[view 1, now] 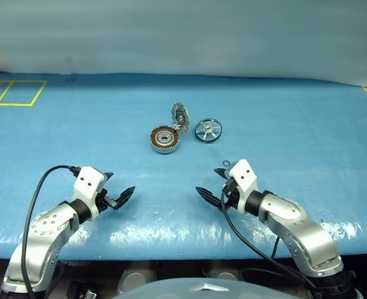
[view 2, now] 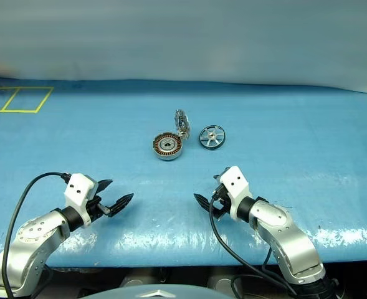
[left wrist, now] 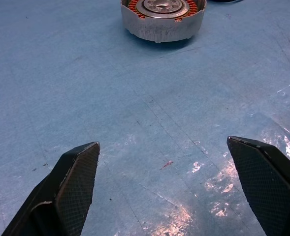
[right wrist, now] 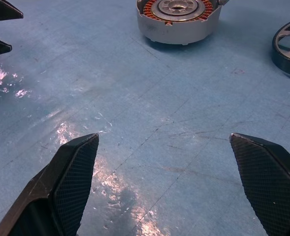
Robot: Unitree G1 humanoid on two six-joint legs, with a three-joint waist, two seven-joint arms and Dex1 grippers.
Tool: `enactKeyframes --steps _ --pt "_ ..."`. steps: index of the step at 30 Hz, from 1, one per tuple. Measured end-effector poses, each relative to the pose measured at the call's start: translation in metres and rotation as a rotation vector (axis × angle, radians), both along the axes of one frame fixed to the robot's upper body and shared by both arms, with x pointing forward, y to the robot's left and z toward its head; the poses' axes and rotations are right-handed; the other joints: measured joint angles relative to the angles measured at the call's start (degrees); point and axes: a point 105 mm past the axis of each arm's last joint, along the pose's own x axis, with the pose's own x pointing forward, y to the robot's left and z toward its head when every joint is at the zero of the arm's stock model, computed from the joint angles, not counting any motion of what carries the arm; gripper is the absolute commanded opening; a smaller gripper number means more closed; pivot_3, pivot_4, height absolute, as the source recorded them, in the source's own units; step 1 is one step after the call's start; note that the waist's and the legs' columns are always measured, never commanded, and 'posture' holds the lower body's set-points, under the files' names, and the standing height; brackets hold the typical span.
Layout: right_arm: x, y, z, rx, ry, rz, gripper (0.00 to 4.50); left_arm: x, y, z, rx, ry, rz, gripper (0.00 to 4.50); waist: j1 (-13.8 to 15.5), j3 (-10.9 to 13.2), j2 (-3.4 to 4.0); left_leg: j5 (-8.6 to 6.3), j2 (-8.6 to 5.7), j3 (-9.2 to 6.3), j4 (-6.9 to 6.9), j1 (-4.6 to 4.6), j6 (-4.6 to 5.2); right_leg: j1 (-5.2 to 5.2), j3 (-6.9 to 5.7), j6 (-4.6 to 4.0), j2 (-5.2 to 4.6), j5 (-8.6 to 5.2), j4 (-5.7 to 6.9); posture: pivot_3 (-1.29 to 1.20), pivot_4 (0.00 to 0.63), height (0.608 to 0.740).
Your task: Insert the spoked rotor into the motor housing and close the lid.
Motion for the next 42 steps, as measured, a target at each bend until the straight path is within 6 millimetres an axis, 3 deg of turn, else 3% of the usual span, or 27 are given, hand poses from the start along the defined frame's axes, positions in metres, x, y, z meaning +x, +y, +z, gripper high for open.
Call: enactKeyframes --steps 35,39,42 --pt "-0.001 0.001 0.0 0.007 0.008 0.013 4.49 -0.003 -0.009 0.002 -0.01 -0.012 -0.079 4.5 0.0 0.0 -0.01 -0.01 0.01 0.05 -0.07 -0.01 0.01 -0.04 0.02 0.0 -0.01 0.0 -0.04 0.0 0.15 0.74" --pt "-0.002 0.002 0.0 0.01 0.008 0.016 4.49 -0.004 -0.025 0.004 -0.014 0.003 -0.208 4.5 0.11 0.01 -0.02 0.0 0.0 0.12 -0.06 -0.01 0.01 -0.02 0.0 0.0 -0.01 0.0 -0.05 0.0 0.15 0.74" --pt "-0.003 0.005 0.001 0.016 0.005 0.025 4.49 0.004 -0.041 0.018 -0.002 -0.026 -0.337 4.5 0.16 0.02 -0.03 0.0 0.02 0.14 -0.03 -0.02 0.01 -0.01 0.0 0.0 0.02 0.0 -0.03 0.0 0.15 0.74"
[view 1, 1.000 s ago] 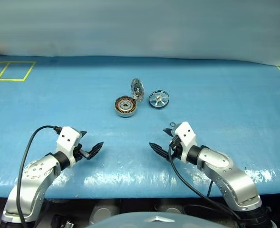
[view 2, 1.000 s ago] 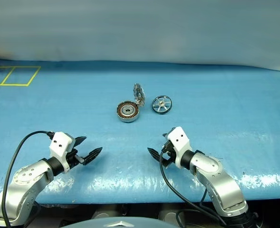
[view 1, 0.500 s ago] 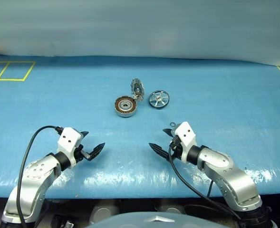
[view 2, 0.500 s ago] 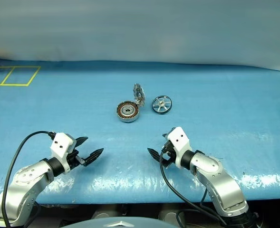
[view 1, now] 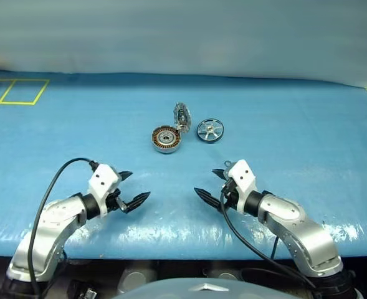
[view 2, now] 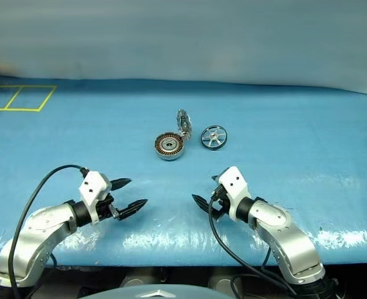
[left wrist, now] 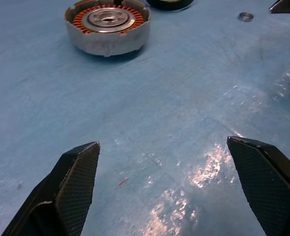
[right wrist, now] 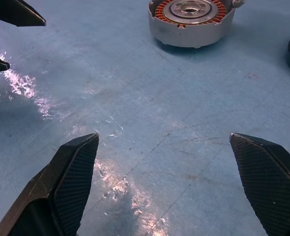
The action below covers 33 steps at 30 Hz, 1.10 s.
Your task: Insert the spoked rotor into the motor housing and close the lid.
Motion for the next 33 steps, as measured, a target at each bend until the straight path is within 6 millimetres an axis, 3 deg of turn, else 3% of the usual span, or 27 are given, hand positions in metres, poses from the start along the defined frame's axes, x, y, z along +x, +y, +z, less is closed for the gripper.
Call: enactKeyframes --steps 8,16,20,33 --pt "-0.001 0.001 0.002 0.009 -0.014 -0.01 4.49 0.037 -0.014 0.034 0.163 -0.041 -0.299 4.5 -0.22 0.02 -0.02 0.01 -0.01 0.12 -0.05 -0.03 0.01 -0.03 0.01 0.22 0.1 0.12 -0.03 0.0 0.15 0.74" --pt "-0.005 0.0 -0.003 0.028 -0.016 -0.063 4.49 0.087 -0.004 0.046 0.442 0.015 -0.475 4.5 -0.47 0.1 -0.16 -0.01 -0.09 0.14 -0.06 -0.04 0.04 -0.06 0.09 0.34 0.27 0.19 -0.05 0.0 0.15 0.74" --pt "-0.008 0.0 -0.005 0.038 -0.018 -0.087 4.49 0.108 -0.01 0.054 0.541 0.012 -0.552 4.5 -0.52 0.14 -0.22 -0.01 -0.11 0.14 -0.01 -0.07 0.04 -0.06 0.11 0.38 0.32 0.22 -0.03 0.0 0.15 0.74" --pt "-0.006 0.006 -0.001 0.061 -0.048 -0.098 4.49 0.133 -0.027 0.067 0.87 0.136 -0.763 4.5 -1.14 0.39 -0.64 -0.03 -0.08 0.19 0.21 -0.14 0.08 -0.06 0.26 0.54 0.5 0.31 0.0 0.0 0.15 0.74"
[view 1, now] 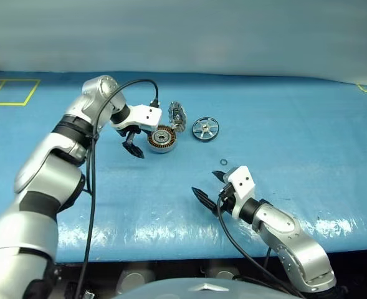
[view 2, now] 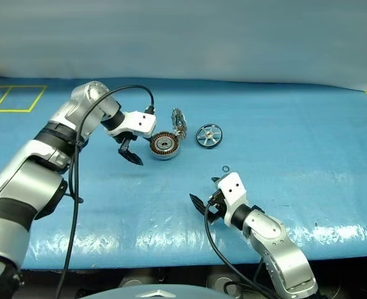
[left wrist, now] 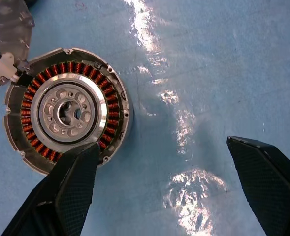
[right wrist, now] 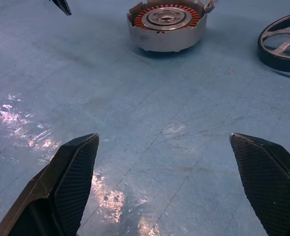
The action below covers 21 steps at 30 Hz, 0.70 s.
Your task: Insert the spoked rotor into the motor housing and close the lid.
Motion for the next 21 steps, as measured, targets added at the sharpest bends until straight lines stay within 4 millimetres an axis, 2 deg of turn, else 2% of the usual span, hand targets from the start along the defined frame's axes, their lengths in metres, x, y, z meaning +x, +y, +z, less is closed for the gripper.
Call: enactKeyframes --steps 10,21 --pt "0.004 0.001 0.005 -0.019 -0.02 0.039 4.49 0.008 -0.018 0.007 0.144 -0.004 -0.054 4.5 -0.1 0.1 -0.16 -0.03 0.0 0.0 0.07 -0.08 0.05 -0.02 0.01 0.03 0.0 0.02 0.0 0.0 0.15 0.74" --pt "0.002 0.0 0.001 -0.03 -0.004 0.041 4.49 0.009 -0.026 -0.002 0.226 -0.018 -0.092 4.5 -0.42 0.11 -0.18 -0.03 0.0 0.0 0.14 -0.09 0.05 -0.04 0.02 0.05 0.0 0.03 0.05 0.0 0.15 0.74"
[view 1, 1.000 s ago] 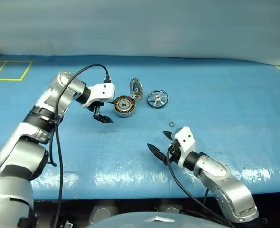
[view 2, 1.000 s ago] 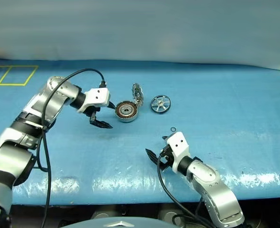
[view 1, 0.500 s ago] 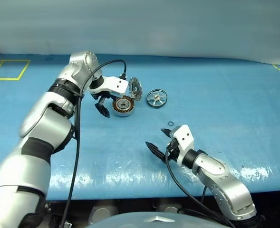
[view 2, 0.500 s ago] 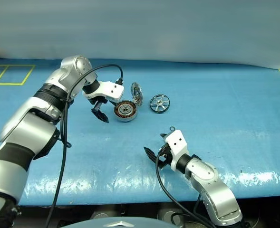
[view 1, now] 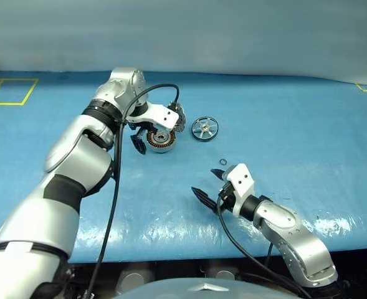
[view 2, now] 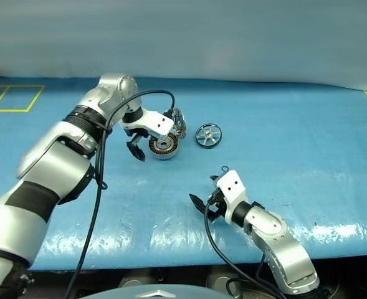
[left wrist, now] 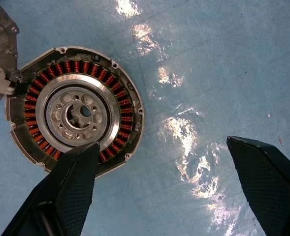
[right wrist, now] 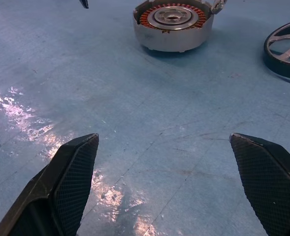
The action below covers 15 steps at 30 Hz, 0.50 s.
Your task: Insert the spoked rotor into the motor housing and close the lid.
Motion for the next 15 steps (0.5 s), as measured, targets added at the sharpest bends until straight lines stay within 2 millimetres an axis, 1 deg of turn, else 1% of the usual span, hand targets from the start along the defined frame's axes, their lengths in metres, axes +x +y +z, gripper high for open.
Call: enactKeyframes --steps 5,15 --pt "0.0 0.001 0.0 0.002 0.001 0.0 4.49 0.008 -0.005 -0.004 0.001 -0.081 0.001 4.5 -0.02 0.0 0.0 0.0 0.0 0.0 0.04 0.0 0.0 0.0 0.0 0.0 0.0 0.0 0.04 0.0 0.15 0.74" --pt "0.001 0.002 0.001 0.011 -0.003 -0.015 4.49 0.006 -0.006 -0.023 0.009 -0.06 0.008 4.5 -0.04 0.0 0.0 0.0 -0.01 0.0 0.14 0.0 0.0 0.0 0.02 0.01 0.0 0.01 0.13 0.0 0.15 0.74"
